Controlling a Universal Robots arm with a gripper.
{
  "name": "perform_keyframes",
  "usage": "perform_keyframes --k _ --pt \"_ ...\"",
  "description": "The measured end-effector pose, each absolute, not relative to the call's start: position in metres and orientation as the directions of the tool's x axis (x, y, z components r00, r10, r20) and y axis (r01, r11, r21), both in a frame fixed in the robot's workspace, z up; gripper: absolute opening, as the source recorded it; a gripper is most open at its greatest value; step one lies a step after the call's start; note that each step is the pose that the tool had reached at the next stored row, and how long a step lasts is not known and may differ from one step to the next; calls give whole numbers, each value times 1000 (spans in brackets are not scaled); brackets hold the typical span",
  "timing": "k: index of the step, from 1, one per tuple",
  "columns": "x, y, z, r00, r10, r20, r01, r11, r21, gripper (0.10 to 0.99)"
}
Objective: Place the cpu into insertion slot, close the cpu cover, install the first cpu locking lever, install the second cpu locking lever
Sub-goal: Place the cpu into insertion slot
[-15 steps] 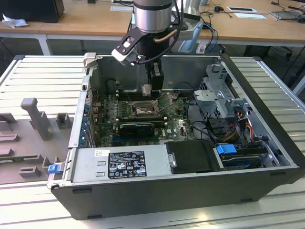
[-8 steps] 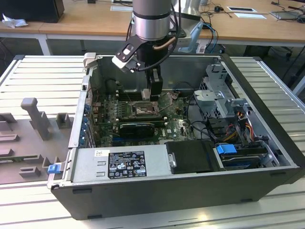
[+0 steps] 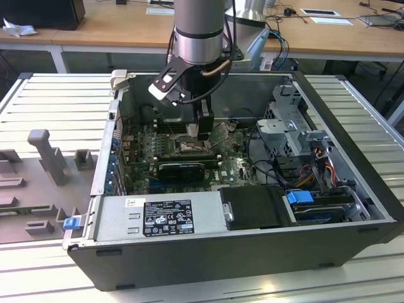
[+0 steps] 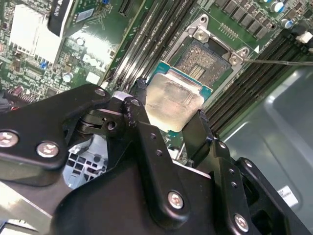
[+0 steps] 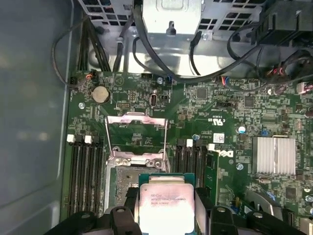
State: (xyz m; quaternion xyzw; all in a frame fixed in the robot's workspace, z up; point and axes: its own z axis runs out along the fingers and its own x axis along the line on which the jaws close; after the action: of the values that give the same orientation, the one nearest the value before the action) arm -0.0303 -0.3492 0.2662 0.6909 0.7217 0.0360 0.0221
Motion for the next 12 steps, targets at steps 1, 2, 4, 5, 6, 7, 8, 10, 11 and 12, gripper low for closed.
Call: perform_keyframes --k 1,2,4,5,6,7,8,10,11,12 --pt "-31 -349 264 -44 999 18 996 43 82 541" --pt "-32 -347 261 -44 999 17 996 43 82 541" --pt "-35 -341 251 -44 999 17 996 43 82 541" --pt "-36 -340 247 -44 999 17 996 43 82 541" --pt "-38 -338 243 -44 999 17 996 43 82 541" --pt "-39 -338 241 -44 999 17 996 43 82 541" --pt "-40 -337 239 -44 999 17 996 43 82 541" --pt "-41 -335 235 -44 999 17 996 43 82 541" --pt "-41 -334 233 -44 999 17 996 43 82 541" --pt "-41 -332 230 -44 999 17 996 43 82 541"
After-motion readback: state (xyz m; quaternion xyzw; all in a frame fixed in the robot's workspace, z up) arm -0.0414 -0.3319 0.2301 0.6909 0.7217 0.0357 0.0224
